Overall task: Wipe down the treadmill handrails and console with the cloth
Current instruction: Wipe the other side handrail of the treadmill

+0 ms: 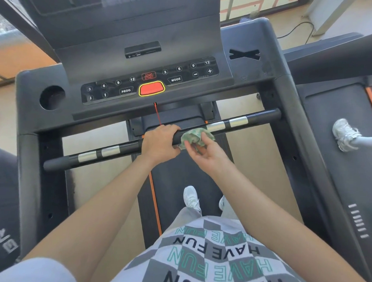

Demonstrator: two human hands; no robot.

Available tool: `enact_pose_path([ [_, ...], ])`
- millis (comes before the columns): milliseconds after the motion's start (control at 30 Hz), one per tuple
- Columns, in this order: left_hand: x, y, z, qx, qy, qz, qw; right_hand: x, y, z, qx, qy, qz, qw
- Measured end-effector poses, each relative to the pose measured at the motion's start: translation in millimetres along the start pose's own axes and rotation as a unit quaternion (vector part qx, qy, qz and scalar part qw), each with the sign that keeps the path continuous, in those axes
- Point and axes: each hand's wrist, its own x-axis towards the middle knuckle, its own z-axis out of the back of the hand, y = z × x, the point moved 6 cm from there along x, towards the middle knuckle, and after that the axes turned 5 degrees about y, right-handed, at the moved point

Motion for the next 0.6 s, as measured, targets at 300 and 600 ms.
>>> enact_pose_path([
  [300,-1.0,1.7,1.4,-0.001,0.012,-0.002,1.0,2.3,9.5,0.7,-0.006,0.018,0.011,1.0],
  [600,-2.8,-1.1,4.4,-0.008,0.011,0.003,1.0,10.0,-15.0,-8.7,0.037,0.021,0.0,0.999],
])
